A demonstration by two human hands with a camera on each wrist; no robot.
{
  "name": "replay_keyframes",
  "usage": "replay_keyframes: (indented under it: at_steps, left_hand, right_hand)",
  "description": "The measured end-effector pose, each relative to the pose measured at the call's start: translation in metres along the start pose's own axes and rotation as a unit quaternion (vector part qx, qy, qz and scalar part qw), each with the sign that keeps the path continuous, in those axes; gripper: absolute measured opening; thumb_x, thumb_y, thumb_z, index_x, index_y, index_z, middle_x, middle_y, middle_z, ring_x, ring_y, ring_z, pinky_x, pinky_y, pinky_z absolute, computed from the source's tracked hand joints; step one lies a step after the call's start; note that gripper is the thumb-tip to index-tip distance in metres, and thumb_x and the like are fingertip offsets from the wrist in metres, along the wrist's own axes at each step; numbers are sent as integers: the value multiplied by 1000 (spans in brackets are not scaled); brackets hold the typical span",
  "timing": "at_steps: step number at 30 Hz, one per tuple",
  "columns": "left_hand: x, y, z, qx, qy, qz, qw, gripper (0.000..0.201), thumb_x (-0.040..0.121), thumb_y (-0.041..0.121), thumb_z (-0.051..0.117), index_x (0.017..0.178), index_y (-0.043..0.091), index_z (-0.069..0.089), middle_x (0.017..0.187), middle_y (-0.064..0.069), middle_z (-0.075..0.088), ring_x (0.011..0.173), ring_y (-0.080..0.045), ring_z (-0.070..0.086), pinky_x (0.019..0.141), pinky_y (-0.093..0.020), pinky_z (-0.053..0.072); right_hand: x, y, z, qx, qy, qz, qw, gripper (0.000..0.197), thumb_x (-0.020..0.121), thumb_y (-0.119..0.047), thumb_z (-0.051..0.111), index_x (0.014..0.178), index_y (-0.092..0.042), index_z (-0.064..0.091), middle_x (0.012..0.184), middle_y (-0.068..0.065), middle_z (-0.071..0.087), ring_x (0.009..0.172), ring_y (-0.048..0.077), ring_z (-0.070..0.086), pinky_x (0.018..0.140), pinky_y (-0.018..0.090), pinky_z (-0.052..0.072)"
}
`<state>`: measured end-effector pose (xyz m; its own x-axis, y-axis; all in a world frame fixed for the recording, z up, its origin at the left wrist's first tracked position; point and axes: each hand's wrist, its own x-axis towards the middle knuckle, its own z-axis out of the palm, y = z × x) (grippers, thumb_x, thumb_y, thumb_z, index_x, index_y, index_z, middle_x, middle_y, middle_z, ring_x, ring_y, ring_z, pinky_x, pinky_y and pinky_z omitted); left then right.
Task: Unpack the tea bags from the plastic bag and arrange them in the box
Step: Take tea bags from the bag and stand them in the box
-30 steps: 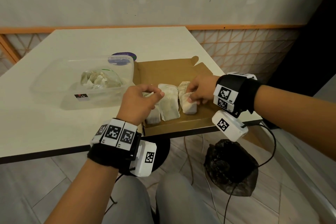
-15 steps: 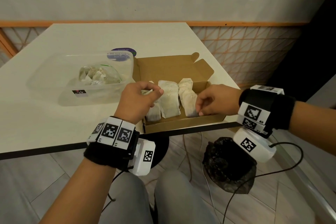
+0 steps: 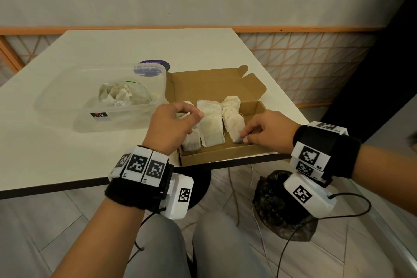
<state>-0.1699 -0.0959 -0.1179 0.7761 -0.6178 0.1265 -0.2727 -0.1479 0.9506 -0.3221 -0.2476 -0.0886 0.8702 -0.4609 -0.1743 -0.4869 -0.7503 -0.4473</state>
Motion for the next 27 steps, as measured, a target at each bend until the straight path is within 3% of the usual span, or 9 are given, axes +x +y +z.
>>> replay_keyframes:
  at_steps: [3,9,13,19,22,24,27]
  left_hand:
    - [0,-1,0,0,-2,2,1000,7,82,24,72,76,21,71,97,4,69,58,-8,60,75,-44,58]
    - [0,-1,0,-2,-3,2,1000,9,82,25,72,74,24,70,96,6,68,58,-3,60,75,-44,58]
    - [0,-1,-1,-7,-4,-1,1000,8,82,24,72,75,21,70,95,4,69,58,-5,60,75,-45,58]
    - [-1,0,-1,8,-4,0,1000,8,83,24,71,75,22,70,108,0,68,64,-11,61,77,-41,58]
    - [-1,2,-2,5,4,-1,1000,9,85,28,68,80,20,70,100,3,68,55,-3,60,67,-28,54]
    - [0,5,-1,-20,22,-15,999,21,88,34,64,88,14,70,84,3,66,53,0,59,61,-19,46]
    - [4,17,-1,-203,-12,-127,971,33,92,38,57,102,7,62,77,-5,59,52,-4,56,48,-17,40]
  right_hand:
    - [-2,1,1,24,13,4,1000,17,84,-17,65,100,-19,72,98,-5,66,89,8,57,81,18,44]
    - [-1,3,6,26,19,8,999,22,83,-17,66,105,-19,69,97,-6,62,86,5,54,73,8,40]
    - [-2,3,3,58,34,9,998,25,80,-17,69,105,-22,65,100,-2,64,91,10,58,90,26,48]
    - [-5,0,9,14,18,1,1000,29,88,-22,61,116,-22,64,113,-2,63,92,7,51,81,18,36]
    - [-4,2,8,8,16,2,1000,31,88,-25,60,119,-24,61,117,-1,62,94,6,50,82,18,36]
    - [-4,2,4,39,62,3,997,33,87,-27,61,120,-25,60,117,-2,61,97,7,52,84,18,37]
    - [-3,-8,-1,163,145,-43,975,29,85,-27,64,114,-24,61,106,-4,63,92,10,59,81,15,43]
